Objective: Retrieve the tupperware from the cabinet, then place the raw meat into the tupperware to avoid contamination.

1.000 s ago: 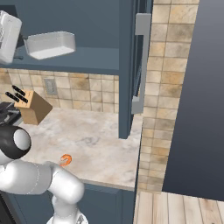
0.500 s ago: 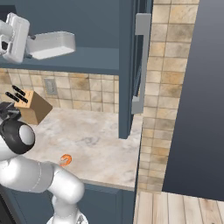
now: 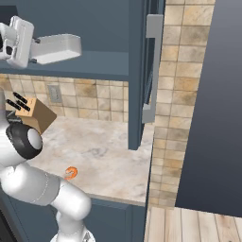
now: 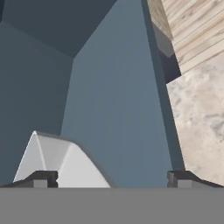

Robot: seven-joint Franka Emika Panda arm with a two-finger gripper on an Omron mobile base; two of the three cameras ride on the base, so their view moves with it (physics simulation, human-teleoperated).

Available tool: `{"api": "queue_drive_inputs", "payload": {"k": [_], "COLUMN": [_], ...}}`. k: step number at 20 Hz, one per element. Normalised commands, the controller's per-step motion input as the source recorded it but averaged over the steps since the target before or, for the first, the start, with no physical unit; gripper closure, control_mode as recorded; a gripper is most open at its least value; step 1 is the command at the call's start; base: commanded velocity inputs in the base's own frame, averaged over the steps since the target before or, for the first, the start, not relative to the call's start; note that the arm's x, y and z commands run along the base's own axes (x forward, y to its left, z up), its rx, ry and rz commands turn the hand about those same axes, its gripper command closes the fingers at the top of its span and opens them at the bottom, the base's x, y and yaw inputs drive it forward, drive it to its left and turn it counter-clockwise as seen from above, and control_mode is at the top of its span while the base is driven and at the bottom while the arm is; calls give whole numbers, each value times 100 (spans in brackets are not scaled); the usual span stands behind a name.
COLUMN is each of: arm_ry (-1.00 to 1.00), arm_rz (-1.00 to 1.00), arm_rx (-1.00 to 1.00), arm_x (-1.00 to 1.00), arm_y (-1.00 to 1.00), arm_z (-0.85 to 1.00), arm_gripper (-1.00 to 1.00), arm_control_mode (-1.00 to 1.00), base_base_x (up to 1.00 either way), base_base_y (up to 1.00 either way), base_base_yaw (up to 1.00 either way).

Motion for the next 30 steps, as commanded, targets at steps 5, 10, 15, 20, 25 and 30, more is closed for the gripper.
{"api": "queue_drive_inputs", "payload": {"k": [5,10,15,20,25,30], "arm_ry": [0,0,0,3,6,14], "arm_rz": [0,0,0,2,2,2], "arm_rx": [1,3,2,1,0,0], "arm_x": [26,31,27,22,17,17], "arm_y": [7,10,16,18,4,0], "arm_z": [0,0,-1,-6,-12,-17], "arm_gripper": [-100,-100,-100,-100,-100,-100], "arm_control_mode": [-100,-100,-100,-100,-100,-100], "base_base_x": [0,0,0,0,0,0], "base_base_y": [0,0,0,0,0,0], "base_base_yaw": [0,0,0,0,0,0]}}
